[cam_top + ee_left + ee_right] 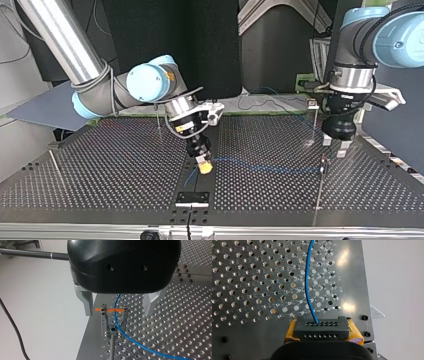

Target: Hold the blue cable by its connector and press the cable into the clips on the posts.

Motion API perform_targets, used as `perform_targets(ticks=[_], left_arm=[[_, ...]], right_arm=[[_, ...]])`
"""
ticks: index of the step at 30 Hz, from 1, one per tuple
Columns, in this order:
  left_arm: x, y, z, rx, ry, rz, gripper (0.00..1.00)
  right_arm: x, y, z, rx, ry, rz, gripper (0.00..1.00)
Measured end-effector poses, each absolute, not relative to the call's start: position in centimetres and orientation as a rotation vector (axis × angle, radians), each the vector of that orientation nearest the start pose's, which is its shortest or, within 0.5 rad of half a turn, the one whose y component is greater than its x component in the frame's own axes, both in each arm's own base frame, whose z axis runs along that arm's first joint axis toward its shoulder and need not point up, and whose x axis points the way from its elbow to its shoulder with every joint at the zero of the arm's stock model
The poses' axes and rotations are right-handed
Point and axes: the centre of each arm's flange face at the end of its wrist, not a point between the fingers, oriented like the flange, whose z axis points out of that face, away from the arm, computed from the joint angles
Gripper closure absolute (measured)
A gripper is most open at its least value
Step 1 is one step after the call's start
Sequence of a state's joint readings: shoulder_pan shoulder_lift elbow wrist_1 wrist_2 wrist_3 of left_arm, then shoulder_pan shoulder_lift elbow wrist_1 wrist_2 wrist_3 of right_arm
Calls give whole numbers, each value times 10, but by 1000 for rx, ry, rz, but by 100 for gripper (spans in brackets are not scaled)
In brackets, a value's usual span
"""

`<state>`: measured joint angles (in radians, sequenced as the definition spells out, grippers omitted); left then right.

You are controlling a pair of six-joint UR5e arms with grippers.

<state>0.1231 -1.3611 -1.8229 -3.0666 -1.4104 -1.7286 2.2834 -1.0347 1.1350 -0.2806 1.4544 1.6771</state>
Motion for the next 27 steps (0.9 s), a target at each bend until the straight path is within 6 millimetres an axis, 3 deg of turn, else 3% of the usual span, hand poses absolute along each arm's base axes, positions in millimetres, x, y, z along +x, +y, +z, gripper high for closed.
perform_targets(ticks=[7,15,27], left_arm=[[418,-102,463,-84,1546,-158,2],[409,-120,453,-31,1571,-218,2],[416,-139,453,54,1552,-252,2]], right_arm=[[581,-450,399,-2224,978,-2705,100],[579,-444,379,-2261,996,-2653,100],[579,-445,377,-2262,1000,-2655,100]])
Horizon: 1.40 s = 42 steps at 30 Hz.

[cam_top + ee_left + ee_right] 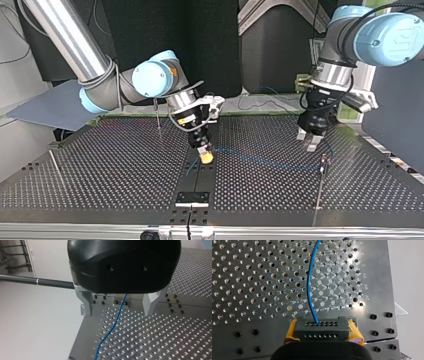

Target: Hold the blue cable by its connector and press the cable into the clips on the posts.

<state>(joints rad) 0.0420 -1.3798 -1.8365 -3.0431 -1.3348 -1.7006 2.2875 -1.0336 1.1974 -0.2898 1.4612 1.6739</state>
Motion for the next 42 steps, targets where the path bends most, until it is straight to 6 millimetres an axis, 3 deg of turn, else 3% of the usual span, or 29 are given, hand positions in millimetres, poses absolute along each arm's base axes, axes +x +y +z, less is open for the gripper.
perform_targets(ticks=[14,36,42], left_arm=[[424,-155,473,52,1432,-185,2],[457,-228,444,117,1526,-111,2],[469,-230,445,82,1531,-72,2]], right_arm=[[578,-445,378,-2255,1001,-2666,100],[580,-443,378,-2257,986,-2659,100],[580,-443,378,-2258,985,-2657,100]])
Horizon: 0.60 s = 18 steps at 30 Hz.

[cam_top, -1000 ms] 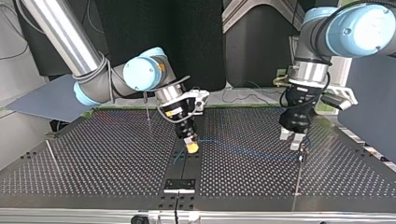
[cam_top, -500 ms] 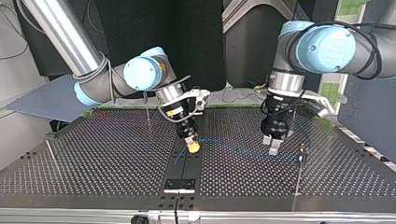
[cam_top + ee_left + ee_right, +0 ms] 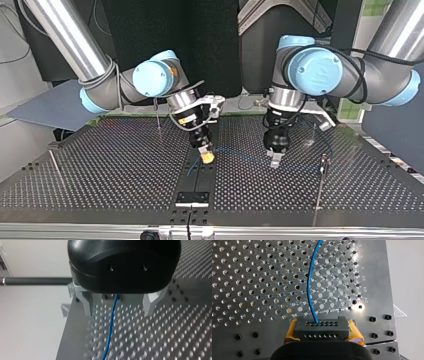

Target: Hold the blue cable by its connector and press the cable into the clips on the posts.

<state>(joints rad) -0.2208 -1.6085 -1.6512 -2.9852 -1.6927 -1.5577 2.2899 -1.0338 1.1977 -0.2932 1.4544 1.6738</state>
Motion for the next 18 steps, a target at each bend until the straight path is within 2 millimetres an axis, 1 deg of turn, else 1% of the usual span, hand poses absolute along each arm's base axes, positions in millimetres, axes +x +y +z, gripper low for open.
perform_targets(ticks=[3,9,13,18], left_arm=[[475,-218,449,42,1532,-36,2],[483,-191,447,-30,1554,50,2],[484,-186,448,-56,1552,80,2],[484,-188,449,-44,1550,69,2]], right_arm=[[580,-442,377,-2259,984,-2655,100],[581,-441,377,-2260,981,-2652,100],[581,-441,377,-2260,981,-2653,100],[582,-441,377,-2260,979,-2651,100]])
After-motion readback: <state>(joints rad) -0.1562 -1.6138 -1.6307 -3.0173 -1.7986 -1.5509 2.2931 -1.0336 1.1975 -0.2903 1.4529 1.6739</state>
